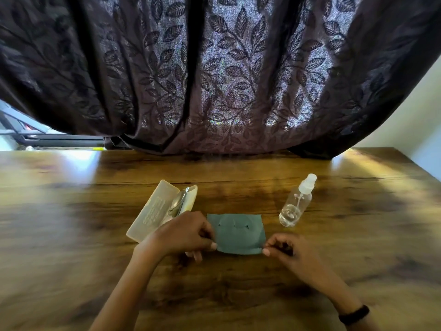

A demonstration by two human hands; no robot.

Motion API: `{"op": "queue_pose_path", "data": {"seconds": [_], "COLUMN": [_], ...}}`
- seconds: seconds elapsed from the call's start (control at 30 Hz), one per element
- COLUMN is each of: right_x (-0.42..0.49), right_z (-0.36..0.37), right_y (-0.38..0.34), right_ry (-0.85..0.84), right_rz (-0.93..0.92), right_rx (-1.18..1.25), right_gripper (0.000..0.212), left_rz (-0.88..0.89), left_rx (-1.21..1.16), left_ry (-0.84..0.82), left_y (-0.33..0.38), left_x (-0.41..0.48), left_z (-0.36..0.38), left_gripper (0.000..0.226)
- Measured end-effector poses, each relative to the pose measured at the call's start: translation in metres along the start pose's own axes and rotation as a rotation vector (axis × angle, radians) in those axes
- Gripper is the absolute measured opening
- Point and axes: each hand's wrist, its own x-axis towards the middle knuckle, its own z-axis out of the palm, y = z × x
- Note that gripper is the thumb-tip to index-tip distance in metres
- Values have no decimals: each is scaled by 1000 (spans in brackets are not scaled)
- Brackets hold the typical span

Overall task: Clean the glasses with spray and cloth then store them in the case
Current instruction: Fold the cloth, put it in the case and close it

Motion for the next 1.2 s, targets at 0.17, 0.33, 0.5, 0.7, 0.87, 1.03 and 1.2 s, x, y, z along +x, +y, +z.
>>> {"op": "queue_pose_path", "data": {"seconds": [0.17,0.33,0.5,0.7,0.87,1.03,1.2], "right_x": [13,35,52,58,59,60,61], "right_z": [-2,3,11,16,18,18,14], "right_y": [-2,-1,1,1,-1,-5,-4], "right_ry": [99,189,279,345,361,366,360], "right_rz": [30,30,7,29,35,28,27], "right_rx": [34,-76,-221,-301,-344,-346,-284], "right_gripper": [13,7,9,10,10,6,6], "left_rz": [-81,-173,-194,-144,-107,-117,-150], "left_rx": [-7,159,295,377,404,420,412], "left_ry": [279,602,759,800,791,768,798], "left_y": [0,2,3,7,10,12,12], "left_x": [9,18,24,23,22,21,20], "left_z": [6,16,25,29,28,28,25], "left_gripper": [16,12,14,15,9,19,24]}}
